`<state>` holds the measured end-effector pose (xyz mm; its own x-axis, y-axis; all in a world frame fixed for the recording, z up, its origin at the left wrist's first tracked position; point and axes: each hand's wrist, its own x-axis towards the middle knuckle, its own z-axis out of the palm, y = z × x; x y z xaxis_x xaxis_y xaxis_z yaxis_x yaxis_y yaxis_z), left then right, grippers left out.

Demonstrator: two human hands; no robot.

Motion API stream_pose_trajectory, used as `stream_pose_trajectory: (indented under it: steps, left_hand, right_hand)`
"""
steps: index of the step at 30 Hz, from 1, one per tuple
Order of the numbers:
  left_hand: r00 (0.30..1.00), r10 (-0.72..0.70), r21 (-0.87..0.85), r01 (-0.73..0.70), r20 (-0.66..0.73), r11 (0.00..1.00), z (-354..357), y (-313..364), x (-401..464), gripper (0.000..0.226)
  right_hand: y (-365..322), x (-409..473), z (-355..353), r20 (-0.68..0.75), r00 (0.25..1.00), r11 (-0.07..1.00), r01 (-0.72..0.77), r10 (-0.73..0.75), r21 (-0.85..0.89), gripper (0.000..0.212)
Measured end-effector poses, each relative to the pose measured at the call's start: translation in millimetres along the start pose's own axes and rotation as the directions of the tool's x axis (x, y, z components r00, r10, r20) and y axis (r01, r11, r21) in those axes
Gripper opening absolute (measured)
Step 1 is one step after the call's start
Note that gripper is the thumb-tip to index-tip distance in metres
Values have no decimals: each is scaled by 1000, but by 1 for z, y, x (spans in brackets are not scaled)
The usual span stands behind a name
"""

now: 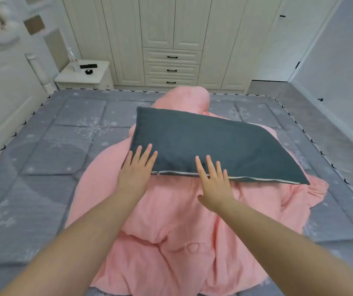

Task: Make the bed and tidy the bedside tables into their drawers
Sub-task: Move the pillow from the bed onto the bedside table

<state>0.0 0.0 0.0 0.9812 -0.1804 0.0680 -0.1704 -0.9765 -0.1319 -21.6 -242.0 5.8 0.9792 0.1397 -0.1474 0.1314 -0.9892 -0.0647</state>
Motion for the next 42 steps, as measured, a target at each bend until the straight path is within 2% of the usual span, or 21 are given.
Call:
stream_pose_trajectory:
  steps: [4, 8, 10, 13, 16, 19, 22, 26, 29, 32, 34, 36, 38, 40, 42]
  left_hand:
    - [994, 13, 81, -4, -107, 997, 16, 4, 31, 93]
    - [992, 44, -6, -45, -121, 999, 37, 5, 47, 70]
    - [996, 64, -35, -66, -60, 997, 51, 4, 47, 64]
    - [994, 85, -36, -82, 74, 996, 61, 5, 41, 62]
    - [981, 87, -33, -82, 171, 996, 73, 14, 22, 61]
    - [985, 119, -22, -117, 122, 993, 80, 15, 4, 57]
    - [979, 173, 43, -178, 111, 983, 73, 12, -13, 51]
    - [976, 194, 98, -203, 95, 974, 50, 17, -41, 58]
    - [978, 170, 71, -180, 122, 981, 35, 26, -64, 68]
    - [971, 143, 55, -157, 192, 986, 32, 32, -96, 70]
    - [924, 137, 61, -170, 358, 984, 28, 36, -121, 68]
    - [894, 97, 66, -140, 438, 988, 36, 38, -147, 56]
    - [817, 52, 53, -100, 574, 994, 29, 35, -171, 55]
    - [783, 56, 86, -138, 619, 987, 28, 33, -192, 54]
    - [716, 66, 99, -186, 695, 978, 26, 31, -212, 53]
  right_hand:
    - [2, 39, 15, -123, 992, 999, -20, 14, -49, 114]
    - [6, 75, 27, -165, 985, 994, -60, 45, -88, 112]
    - [6, 86, 32, -119, 990, 993, -85, 75, -82, 107]
    - [1, 87, 39, 49, 996, 985, -64, 73, -162, 102]
    - [-3, 76, 54, 150, 986, 983, -40, 67, -179, 96]
    - [-7, 61, 58, 178, 981, 987, -45, 72, -154, 96]
    - [-5, 42, 53, 135, 990, 986, -9, 32, -168, 99]
    - [-6, 9, 52, 65, 998, 975, 39, -25, -220, 108]
    - [-7, -14, 53, 38, 999, 973, 46, -38, -226, 104]
    - [-16, -45, 58, -16, 997, 968, 69, -75, -243, 95]
    - [-33, -70, 64, -3, 996, 965, 89, -92, -249, 92]
    - [-48, -94, 83, 76, 989, 963, 140, -126, -231, 90]
    - [-66, -117, 102, 137, 978, 967, 181, -157, -182, 92]
    - [-78, -138, 113, 152, 968, 966, 220, -199, -138, 94]
    - [-88, -155, 109, 194, 951, 952, 270, -241, -145, 98]
